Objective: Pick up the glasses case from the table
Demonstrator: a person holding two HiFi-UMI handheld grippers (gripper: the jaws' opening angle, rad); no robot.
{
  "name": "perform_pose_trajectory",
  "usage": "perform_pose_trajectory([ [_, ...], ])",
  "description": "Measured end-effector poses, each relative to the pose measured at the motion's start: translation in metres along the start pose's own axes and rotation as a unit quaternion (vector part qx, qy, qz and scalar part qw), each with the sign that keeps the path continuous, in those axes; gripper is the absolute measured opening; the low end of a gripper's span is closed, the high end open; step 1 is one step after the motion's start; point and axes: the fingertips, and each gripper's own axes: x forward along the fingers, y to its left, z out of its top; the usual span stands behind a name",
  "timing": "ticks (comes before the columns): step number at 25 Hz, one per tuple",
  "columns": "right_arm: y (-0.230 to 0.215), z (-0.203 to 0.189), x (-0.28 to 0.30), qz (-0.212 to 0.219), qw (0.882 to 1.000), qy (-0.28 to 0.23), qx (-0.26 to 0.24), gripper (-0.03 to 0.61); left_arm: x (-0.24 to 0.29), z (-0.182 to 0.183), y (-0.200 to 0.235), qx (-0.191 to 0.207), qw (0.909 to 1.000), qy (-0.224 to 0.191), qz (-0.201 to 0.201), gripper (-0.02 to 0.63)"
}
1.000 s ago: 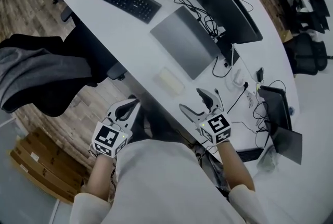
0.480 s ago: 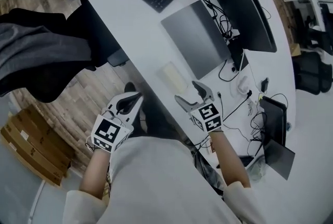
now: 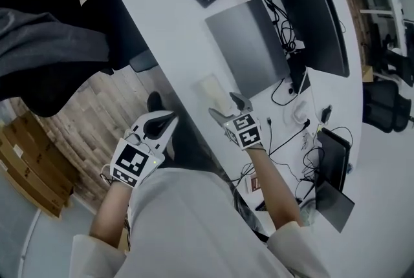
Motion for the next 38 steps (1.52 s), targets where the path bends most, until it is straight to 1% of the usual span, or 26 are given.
perform_pose_trajectory([
  [10,-0.016,-0.032,0.055,0.004,0.997,0.072,-0.021,0.365,0.009,-0.011,0.012,-0.018,0.9997,0.002,0.018,0.009],
  [14,-0.017,-0.041,0.07,0.0,0.995,0.094,-0.02,0.365,0.009,-0.016,0.017,-0.026,0.9994,0.004,0.024,0.009],
  [17,-0.018,-0.043,0.076,-0.018,0.993,0.11,-0.03,0.351,0.008,-0.021,0.021,-0.032,0.999,0.006,0.03,0.009],
  [20,-0.021,-0.043,0.077,-0.042,0.99,0.125,-0.058,0.321,0.007,-0.024,0.024,-0.038,0.9986,0.006,0.036,0.009],
  [22,-0.02,-0.043,0.077,-0.046,0.988,0.13,-0.065,0.31,0.007,-0.026,0.025,-0.042,0.9983,0.006,0.039,0.009],
  [26,-0.02,-0.044,0.077,-0.039,0.987,0.137,-0.073,0.308,0.006,-0.024,0.021,-0.048,0.9981,0.006,0.038,0.009],
  [32,-0.019,-0.043,0.072,-0.026,0.991,0.118,-0.051,0.308,-0.003,-0.018,0.019,-0.046,0.9981,0.001,0.041,0.009],
  [38,-0.013,-0.034,0.057,-0.026,0.993,0.106,-0.048,0.308,-0.017,-0.015,0.015,-0.041,0.9981,-0.001,0.046,0.009],
])
